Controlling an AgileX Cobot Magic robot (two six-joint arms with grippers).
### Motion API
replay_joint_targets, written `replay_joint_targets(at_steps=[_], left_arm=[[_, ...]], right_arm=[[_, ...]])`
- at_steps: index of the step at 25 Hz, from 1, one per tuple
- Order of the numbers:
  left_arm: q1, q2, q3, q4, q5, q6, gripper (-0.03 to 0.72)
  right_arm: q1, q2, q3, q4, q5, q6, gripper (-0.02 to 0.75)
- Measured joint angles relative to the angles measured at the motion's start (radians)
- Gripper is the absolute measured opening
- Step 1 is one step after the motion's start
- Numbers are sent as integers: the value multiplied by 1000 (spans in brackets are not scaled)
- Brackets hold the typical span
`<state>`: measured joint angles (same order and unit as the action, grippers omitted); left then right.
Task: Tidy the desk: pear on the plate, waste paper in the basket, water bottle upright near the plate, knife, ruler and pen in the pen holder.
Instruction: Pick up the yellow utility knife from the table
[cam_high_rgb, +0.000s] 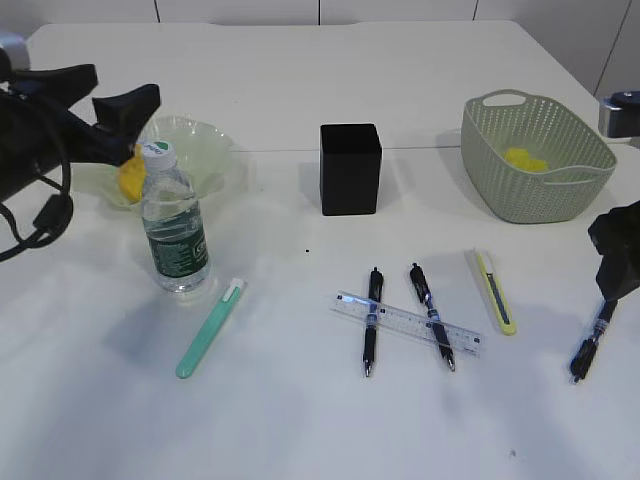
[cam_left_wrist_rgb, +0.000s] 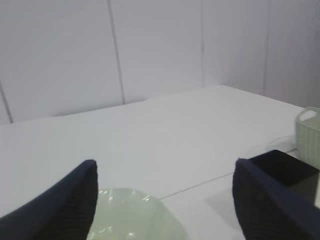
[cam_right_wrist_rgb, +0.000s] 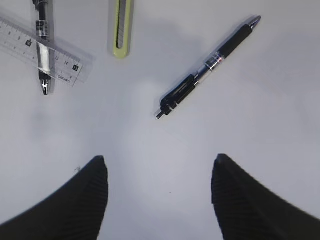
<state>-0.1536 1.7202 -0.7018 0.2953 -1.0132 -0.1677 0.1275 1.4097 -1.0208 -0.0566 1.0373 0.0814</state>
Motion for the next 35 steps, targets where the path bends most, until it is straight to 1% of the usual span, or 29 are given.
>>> replay_joint_targets(at_steps=[2,4,8,11,14,17,21,26,29,31,35], left_arm=[[39,-11,0,-61,29,-40,594],[82,-25,0,-97,66,-59,594],[163,-55,0,-130,211,-68,593],[197,-82,0,-136,324,-70,593],[203,-112,0,-136,421,-77,592],[203,-147,0,-136,555,-103,592],[203,-203,0,-136,792,-127,591],[203,-296,0,-138,1118,-129,583],[203,-334,-36,-148,1315,-124,582],[201,-347,-71,-176,1441,-66,582],[191,-349,-148,-326,1661,87,582]], right_arm=[[0,0,0,0,-5,0,482],[0,0,0,0,-7,2,482],[0,0,0,0,-18,2,482],[0,0,0,0,-22,2,482],[0,0,0,0,-25,2,482],[0,0,0,0,-25,2,482],[0,0,0,0,-26,2,482],[0,0,0,0,-28,2,482],[0,0,0,0,-28,2,482],[0,0,0,0,-28,2,482],[0,0,0,0,-28,2,482]])
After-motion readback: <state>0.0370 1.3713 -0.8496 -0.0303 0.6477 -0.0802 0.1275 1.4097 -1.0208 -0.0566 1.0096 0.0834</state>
